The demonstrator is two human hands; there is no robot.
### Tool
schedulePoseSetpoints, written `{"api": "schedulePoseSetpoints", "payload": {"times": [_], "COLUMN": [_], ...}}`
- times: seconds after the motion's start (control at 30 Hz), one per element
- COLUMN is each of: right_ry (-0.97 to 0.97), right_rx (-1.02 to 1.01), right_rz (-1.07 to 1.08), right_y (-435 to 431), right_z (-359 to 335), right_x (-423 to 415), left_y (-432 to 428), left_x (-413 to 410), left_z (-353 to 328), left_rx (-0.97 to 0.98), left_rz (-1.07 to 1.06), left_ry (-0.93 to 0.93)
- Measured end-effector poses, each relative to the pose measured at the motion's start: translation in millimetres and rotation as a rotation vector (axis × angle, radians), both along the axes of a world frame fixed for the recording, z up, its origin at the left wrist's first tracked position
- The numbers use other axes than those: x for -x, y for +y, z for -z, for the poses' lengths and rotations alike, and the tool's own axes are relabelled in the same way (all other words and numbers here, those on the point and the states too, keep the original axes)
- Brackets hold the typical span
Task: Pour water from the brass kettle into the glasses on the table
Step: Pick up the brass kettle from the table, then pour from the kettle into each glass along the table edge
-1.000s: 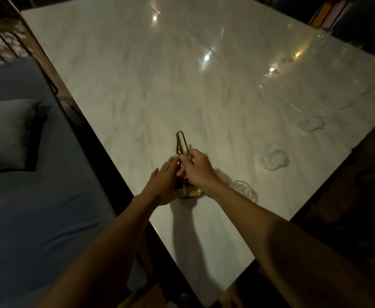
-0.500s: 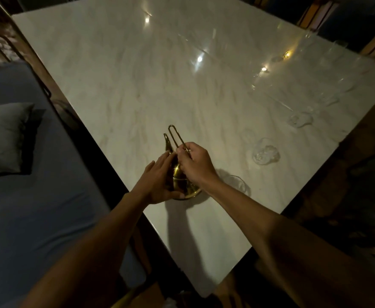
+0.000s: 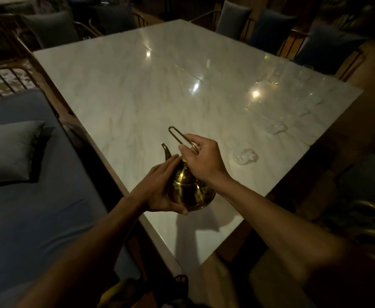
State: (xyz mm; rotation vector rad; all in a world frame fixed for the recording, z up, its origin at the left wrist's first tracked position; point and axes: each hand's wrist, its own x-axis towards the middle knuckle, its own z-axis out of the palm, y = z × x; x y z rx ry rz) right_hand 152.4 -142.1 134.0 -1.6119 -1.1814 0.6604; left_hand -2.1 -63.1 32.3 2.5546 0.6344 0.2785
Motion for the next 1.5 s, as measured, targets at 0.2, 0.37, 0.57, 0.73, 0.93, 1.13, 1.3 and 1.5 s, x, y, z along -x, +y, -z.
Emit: {"api": "schedulePoseSetpoints", "payload": {"times": [0.2,0.37,0.57,0.73,0.93,1.13,1.3,1.5], "right_ry": [0.007,-0.047,-0.073,-0.081,-0.113,-0.132,-0.12,-0.129], "right_rx": [0.023,0.092,0.154,0.192,0.248,0.296,0.34,0.355], "right_rz": [0.055,0.097,0.124,0.149,0.184,0.171,0.179,0.177], "right_y": [-59,-96,-119,-120,-106,-89,-82,-78], "right_z": [-5,4,16,20,33,38,41,44], "right_x": [-23,-51,-80,-96,-108,-114,-115,-117], "left_y": [-58,-97,-124,-127,-118,-109,-105,-103], "left_x": [-29,-61,-93,-110,-124,-130,-131,-132], "left_z": [1,16,33,38,46,55,59,60], "left_rx": [0.071,0.135,0.181,0.224,0.306,0.362,0.383,0.395], "left_rz": [0.055,0.102,0.146,0.172,0.194,0.189,0.171,0.162], "left_ry": [-0.042,-0.044,-0.077,-0.096,-0.099,-0.092,-0.075,-0.07]}}
